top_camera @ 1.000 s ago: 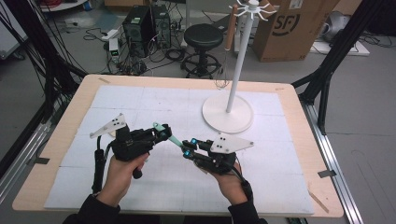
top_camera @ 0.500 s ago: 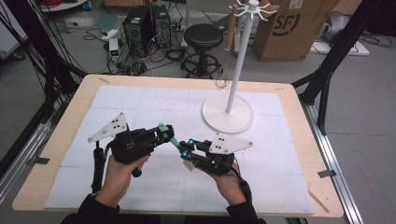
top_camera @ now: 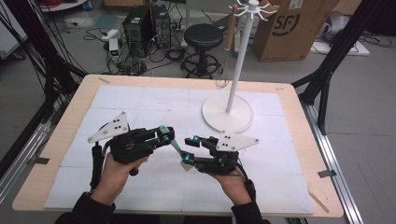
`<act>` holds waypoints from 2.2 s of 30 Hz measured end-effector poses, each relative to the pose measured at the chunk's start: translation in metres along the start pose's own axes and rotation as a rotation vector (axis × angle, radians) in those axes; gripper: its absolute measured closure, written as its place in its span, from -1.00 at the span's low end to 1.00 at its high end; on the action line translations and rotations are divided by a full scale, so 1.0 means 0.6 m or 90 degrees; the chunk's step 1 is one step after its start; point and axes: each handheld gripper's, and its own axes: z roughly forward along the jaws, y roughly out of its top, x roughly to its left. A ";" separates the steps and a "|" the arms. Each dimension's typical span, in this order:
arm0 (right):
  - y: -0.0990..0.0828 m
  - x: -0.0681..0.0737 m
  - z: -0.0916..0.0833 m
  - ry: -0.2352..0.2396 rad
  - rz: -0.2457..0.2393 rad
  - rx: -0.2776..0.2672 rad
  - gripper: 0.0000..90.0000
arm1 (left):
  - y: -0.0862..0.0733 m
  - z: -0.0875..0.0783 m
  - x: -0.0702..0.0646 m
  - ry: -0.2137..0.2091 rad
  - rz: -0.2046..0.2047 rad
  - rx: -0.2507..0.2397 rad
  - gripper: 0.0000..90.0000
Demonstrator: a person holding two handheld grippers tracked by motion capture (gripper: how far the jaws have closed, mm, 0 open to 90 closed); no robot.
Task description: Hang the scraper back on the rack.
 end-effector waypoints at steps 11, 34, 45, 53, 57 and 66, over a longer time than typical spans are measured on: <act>0.003 -0.016 0.006 0.137 0.024 0.037 0.07 | 0.008 -0.007 -0.006 -0.098 0.041 0.037 0.82; 0.005 -0.009 0.017 0.259 -0.006 0.037 0.88 | 0.015 -0.009 -0.015 -0.181 0.052 0.015 0.78; 0.010 -0.032 -0.002 0.149 0.011 0.008 0.88 | 0.019 -0.036 -0.002 -0.053 0.053 -0.010 -0.23; 0.018 -0.063 -0.025 0.066 0.031 -0.025 0.88 | -0.003 -0.065 0.020 0.022 0.069 0.003 -0.51; 0.028 -0.083 -0.038 0.040 0.036 -0.042 0.88 | -0.018 -0.081 0.029 0.051 0.086 0.018 -0.54; 0.076 -0.132 -0.066 -0.014 0.048 -0.074 0.88 | -0.042 -0.117 0.044 0.091 0.090 0.026 -0.54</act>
